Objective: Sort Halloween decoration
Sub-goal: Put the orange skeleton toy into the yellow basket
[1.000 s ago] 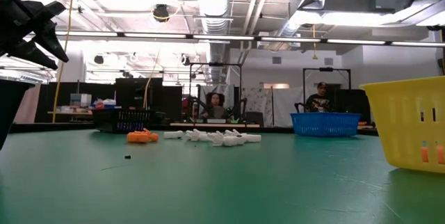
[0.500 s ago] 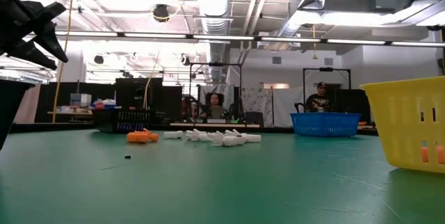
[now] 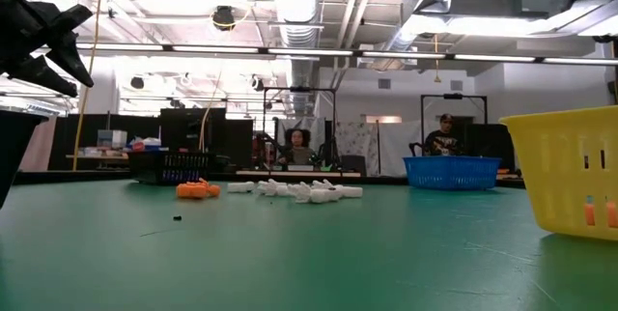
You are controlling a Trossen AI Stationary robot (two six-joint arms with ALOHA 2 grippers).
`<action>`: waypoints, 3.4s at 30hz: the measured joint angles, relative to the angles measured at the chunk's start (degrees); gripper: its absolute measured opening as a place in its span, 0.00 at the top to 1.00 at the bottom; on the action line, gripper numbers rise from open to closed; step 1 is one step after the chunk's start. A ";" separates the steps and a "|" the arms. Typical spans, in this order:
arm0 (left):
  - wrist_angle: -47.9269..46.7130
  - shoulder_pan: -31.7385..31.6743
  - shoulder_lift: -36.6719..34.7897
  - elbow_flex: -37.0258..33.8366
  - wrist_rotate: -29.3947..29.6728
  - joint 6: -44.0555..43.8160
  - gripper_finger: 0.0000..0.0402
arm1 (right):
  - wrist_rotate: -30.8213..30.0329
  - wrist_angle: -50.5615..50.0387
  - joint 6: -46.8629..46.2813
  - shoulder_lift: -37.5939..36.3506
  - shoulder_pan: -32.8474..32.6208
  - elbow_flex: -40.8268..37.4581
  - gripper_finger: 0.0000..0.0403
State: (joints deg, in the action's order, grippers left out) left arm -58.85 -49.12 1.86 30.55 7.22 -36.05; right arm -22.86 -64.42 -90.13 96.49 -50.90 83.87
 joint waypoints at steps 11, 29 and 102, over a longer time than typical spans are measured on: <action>0.02 0.00 0.00 0.00 -0.03 -0.02 0.64 | 3.72 20.80 0.88 -0.02 2.31 -15.91 0.92; 0.01 0.00 0.00 0.00 -0.09 0.00 0.64 | 16.13 27.29 10.46 -0.02 7.13 -19.97 0.70; 0.01 0.00 -0.01 0.00 -0.82 0.88 0.64 | 28.94 49.56 98.99 34.03 49.51 13.47 0.61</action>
State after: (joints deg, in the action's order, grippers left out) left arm -58.84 -49.12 1.85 30.55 6.40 -35.18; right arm 6.09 -14.86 8.86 130.52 -1.39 97.34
